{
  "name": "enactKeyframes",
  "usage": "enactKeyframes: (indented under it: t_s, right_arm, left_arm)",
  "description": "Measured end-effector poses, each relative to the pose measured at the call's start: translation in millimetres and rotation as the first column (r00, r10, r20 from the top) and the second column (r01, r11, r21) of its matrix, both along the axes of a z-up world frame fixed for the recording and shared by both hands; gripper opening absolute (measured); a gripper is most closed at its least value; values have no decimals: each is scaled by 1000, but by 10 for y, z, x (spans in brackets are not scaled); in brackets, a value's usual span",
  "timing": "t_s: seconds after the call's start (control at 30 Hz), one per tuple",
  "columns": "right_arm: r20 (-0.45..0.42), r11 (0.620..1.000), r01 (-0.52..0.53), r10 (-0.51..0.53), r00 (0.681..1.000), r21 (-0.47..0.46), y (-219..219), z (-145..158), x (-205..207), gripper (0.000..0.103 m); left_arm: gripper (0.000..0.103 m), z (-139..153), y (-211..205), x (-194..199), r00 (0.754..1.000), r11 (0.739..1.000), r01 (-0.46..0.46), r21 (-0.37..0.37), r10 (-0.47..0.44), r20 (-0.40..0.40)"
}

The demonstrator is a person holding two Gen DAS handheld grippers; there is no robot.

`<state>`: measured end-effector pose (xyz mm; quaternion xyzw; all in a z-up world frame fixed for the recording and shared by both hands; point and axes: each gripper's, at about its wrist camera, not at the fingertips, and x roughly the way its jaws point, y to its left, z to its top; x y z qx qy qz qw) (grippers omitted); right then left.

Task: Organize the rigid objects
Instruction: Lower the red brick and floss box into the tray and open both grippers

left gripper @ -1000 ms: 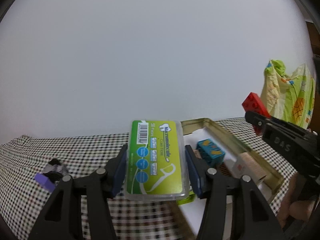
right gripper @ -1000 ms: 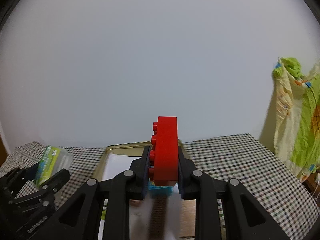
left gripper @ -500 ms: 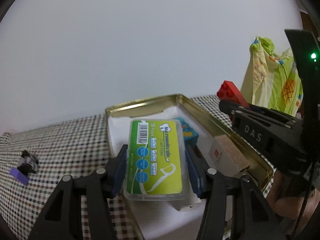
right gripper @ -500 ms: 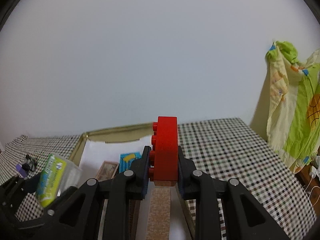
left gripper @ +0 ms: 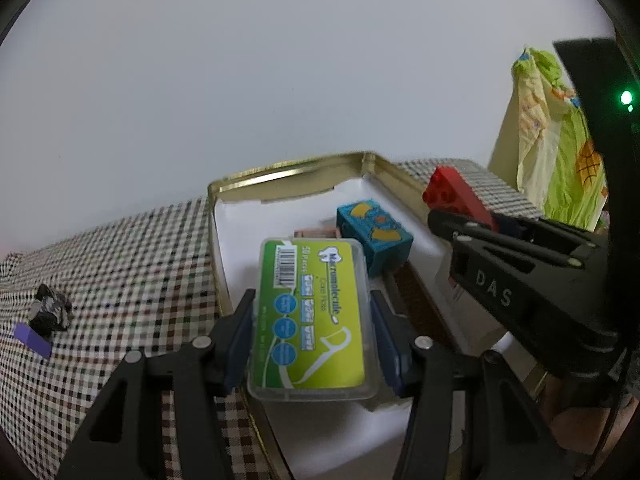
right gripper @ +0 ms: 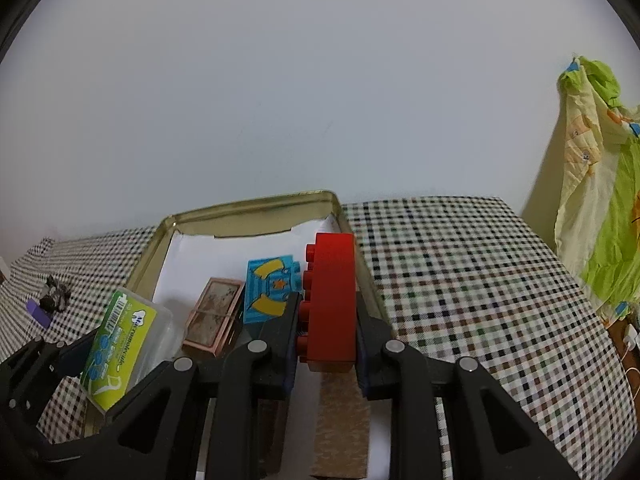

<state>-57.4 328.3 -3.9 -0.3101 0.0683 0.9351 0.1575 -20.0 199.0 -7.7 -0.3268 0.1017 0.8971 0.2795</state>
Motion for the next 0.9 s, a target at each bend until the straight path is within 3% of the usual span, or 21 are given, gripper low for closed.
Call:
enactKeyframes:
  t_s: [0.37, 0.43, 0.47, 0.5, 0.53, 0.67, 0.9]
  right_arm:
    - [-4, 1000, 9, -9, 1000, 22, -18, 25, 45, 26]
    - [-3, 1000, 3, -3, 1000, 12, -12, 34, 40, 40]
    - [-6, 1000, 5, -5, 1000, 11, -12, 43, 44, 54]
    - [-24, 1000, 6, -5, 1000, 12, -14, 64, 72, 64]
    - [-40, 1000, 6, -5, 999, 15, -19, 85, 89, 66]
    - [-97, 999, 28, -26, 995, 21, -18, 171, 172, 72]
    - [-232, 995, 65, -82, 969, -77, 127, 297, 410, 77]
  left_arm:
    - [55, 9, 47, -14, 1000, 999, -5, -36, 5, 4]
    - [73, 28, 39, 7, 1000, 1000, 7, -24, -7, -3]
    - [80, 46, 41, 30, 1000, 1000, 20, -18, -21, -11]
    - [95, 57, 43, 44, 999, 1000, 27, -16, -27, -17]
    - [102, 84, 40, 73, 999, 1000, 21, -16, -22, -34]
    - [102, 192, 3, 155, 993, 1000, 15, 3, -15, -113]
    - [102, 196, -118, 75, 992, 999, -25, 23, 27, -122]
